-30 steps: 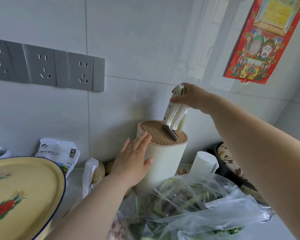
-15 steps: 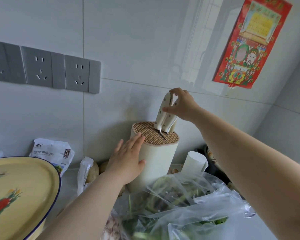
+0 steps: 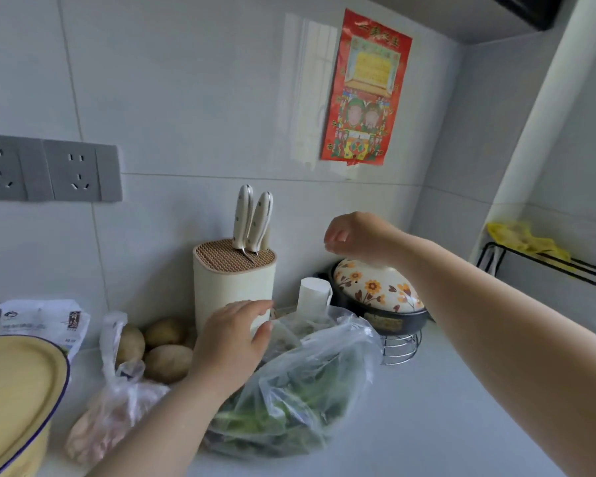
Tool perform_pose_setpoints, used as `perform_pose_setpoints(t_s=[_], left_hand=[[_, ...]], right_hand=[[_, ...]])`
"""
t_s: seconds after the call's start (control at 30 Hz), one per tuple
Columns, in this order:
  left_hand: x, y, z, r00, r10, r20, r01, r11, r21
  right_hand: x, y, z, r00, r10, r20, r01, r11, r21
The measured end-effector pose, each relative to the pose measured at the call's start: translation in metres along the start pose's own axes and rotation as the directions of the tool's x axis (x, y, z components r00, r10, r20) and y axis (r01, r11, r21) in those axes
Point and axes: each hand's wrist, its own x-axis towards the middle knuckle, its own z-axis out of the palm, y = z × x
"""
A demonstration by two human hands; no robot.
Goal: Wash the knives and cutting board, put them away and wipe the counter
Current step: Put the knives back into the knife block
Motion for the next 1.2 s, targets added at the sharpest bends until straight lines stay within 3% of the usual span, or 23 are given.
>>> perform_pose_setpoints(t_s=[0.1,0.27,0.47,0.7,0.87,1.0,1.1,1.2], left_hand=[[-0.032,0.042,0.013,0.991,0.129,0.029,-0.125,0.984,-0.128],[-0.08,0.111,0.062,0.969,0.209,0.132,-0.157,0.932,-0.327],[-0.142,0.201,0.138,0.906,0.319,0.279,-0.189,0.893,-0.407],[-0.222,0.301,0.206,0.743,0.457,0.489,-0.216,0.855,-0.471],[-0.281,0.341,0.246,0.599,0.51,0.617,-0.24,0.85,-0.469],[-0.318,0.35,0.277,0.605,0.491,0.627,-0.267,0.867,-0.42],[-0.332,0.354,0.293,0.575,0.446,0.686,-0.276,0.895,-0.35],[-0.338,0.355,0.301,0.559,0.527,0.639,-0.403,0.847,-0.346]], right_hand=[[-0.035,0.021,-0.003,1.0,0.023,0.016,-0.023,0.999,0.029],[-0.113,0.067,-0.012,0.992,0.105,0.065,-0.105,0.994,0.007],[-0.262,0.149,-0.043,0.934,0.344,0.1,-0.329,0.934,-0.138],[-0.448,0.219,-0.069,0.726,0.664,0.178,-0.66,0.746,-0.092],[-0.566,0.264,-0.023,0.53,0.797,0.288,-0.801,0.583,-0.139],[-0.633,0.284,0.018,0.453,0.803,0.387,-0.832,0.537,-0.138],[-0.657,0.295,0.039,0.471,0.803,0.365,-0.822,0.55,-0.148],[-0.662,0.306,0.062,0.568,0.747,0.345,-0.694,0.66,-0.288]])
